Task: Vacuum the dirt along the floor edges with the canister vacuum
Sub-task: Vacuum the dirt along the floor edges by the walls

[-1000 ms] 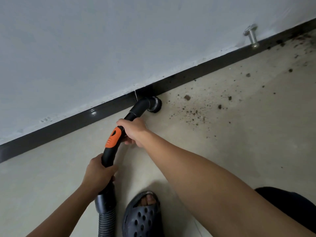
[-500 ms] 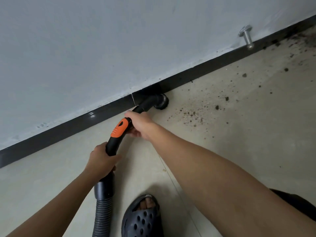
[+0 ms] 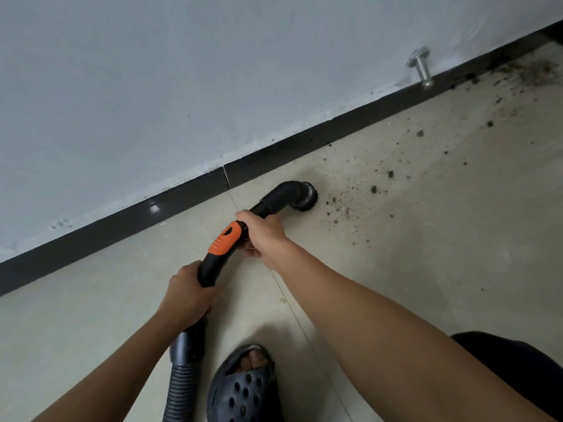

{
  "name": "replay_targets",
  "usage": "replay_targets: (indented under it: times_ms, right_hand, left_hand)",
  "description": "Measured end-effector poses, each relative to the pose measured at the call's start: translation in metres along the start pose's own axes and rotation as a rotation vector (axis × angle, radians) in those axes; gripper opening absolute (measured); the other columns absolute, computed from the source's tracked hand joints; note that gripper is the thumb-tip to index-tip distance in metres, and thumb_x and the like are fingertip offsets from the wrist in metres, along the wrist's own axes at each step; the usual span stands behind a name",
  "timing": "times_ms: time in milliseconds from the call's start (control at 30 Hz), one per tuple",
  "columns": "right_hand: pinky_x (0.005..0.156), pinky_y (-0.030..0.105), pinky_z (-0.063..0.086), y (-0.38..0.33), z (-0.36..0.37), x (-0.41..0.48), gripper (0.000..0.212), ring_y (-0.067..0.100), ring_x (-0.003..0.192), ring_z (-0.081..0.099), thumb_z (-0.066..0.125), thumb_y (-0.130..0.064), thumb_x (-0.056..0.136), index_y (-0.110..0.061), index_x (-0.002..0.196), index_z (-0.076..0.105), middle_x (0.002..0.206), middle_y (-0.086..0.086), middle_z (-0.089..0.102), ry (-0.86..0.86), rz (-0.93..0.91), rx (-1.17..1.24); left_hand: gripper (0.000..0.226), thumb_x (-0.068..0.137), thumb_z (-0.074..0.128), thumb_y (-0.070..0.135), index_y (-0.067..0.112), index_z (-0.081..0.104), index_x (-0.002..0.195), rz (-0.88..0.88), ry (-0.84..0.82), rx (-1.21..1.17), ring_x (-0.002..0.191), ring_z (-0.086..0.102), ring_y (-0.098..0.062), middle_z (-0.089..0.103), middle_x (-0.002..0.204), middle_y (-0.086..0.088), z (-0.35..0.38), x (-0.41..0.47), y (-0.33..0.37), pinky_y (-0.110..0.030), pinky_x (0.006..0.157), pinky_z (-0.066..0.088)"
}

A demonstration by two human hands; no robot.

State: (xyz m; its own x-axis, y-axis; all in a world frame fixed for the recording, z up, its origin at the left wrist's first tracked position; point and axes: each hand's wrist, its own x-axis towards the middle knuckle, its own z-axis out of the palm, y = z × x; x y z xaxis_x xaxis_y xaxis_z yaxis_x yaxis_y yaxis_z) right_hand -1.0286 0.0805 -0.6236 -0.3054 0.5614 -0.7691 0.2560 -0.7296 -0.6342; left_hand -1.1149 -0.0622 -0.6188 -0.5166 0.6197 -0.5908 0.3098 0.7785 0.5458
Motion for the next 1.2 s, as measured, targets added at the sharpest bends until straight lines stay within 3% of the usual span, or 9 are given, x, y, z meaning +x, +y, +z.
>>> replay_targets:
  times_ms: [167,300,433,600,800,967,1067,1200]
  right_hand:
    - [0.054,0.025,0.049,-0.006,0.018,0.005,0.023,0.026,0.073,0.066,0.065,-0.031,0.084,-0.014,0.095,0.055,0.095,0.011,0.068,-0.083,0.021,-0.066]
    - [0.052,0.024,0.049,-0.022,-0.025,0.008,0.028,0.022,0.066,0.067,0.066,-0.029,0.086,-0.012,0.106,0.056,0.089,0.008,0.067,0.001,0.027,0.024]
    - [0.051,0.024,0.051,-0.019,-0.051,0.008,0.042,0.019,0.071,0.067,0.068,-0.029,0.085,-0.011,0.119,0.053,0.099,0.009,0.068,0.099,0.035,0.162]
    - [0.056,0.028,0.053,0.014,-0.005,-0.005,0.035,0.024,0.078,0.069,0.065,-0.030,0.081,-0.013,0.109,0.053,0.093,0.005,0.067,0.061,0.049,0.197]
    - [0.056,0.027,0.053,0.033,-0.001,-0.022,0.045,0.023,0.087,0.071,0.066,-0.033,0.081,-0.014,0.119,0.050,0.103,0.006,0.068,0.061,0.068,0.235]
    - [0.056,0.025,0.053,0.031,-0.065,-0.039,0.039,0.015,0.067,0.066,0.065,-0.026,0.087,-0.011,0.120,0.050,0.090,0.003,0.065,0.178,0.067,0.369]
    - [0.059,0.026,0.053,0.030,-0.076,-0.045,0.037,0.014,0.066,0.066,0.063,-0.025,0.089,-0.011,0.120,0.049,0.087,0.002,0.064,0.205,0.054,0.398]
    - [0.062,0.026,0.054,0.031,-0.063,-0.049,0.033,0.015,0.066,0.065,0.063,-0.025,0.088,-0.012,0.115,0.049,0.085,0.002,0.063,0.171,0.077,0.424]
  left_hand:
    - [0.017,0.075,0.065,0.000,0.009,0.058,0.088,-0.034,0.045,0.040,0.048,0.065,-0.027,0.067,0.064,-0.018,-0.014,0.002,-0.003,-0.029,0.048,0.053]
    - [0.016,0.075,0.066,0.003,0.008,0.057,0.087,0.072,0.012,0.081,0.046,0.063,-0.025,0.066,0.065,-0.016,0.006,0.015,0.031,-0.026,0.042,0.049]
    - [0.017,0.076,0.066,0.005,0.012,0.056,0.086,0.136,-0.053,0.127,0.051,0.066,-0.027,0.065,0.068,-0.015,0.018,0.022,0.050,-0.032,0.047,0.056]
    - [0.019,0.073,0.067,-0.002,0.012,0.059,0.082,0.056,-0.056,0.178,0.042,0.062,-0.023,0.065,0.053,-0.011,-0.012,0.008,0.011,-0.028,0.045,0.051]
    - [0.019,0.071,0.065,-0.005,0.010,0.060,0.081,0.059,-0.065,0.197,0.039,0.061,-0.021,0.064,0.052,-0.012,-0.017,-0.006,0.002,-0.024,0.041,0.047]
    - [0.018,0.070,0.062,-0.004,0.012,0.054,0.075,0.217,-0.165,0.223,0.038,0.060,-0.020,0.059,0.052,-0.007,0.023,-0.002,0.033,-0.026,0.041,0.048]
    - [0.017,0.071,0.062,-0.003,0.012,0.053,0.074,0.245,-0.182,0.244,0.037,0.059,-0.019,0.058,0.052,-0.007,0.031,-0.001,0.041,-0.029,0.042,0.048]
    - [0.019,0.071,0.063,-0.004,0.012,0.055,0.075,0.230,-0.165,0.293,0.036,0.058,-0.016,0.058,0.050,-0.007,0.020,-0.002,0.036,-0.021,0.040,0.044]
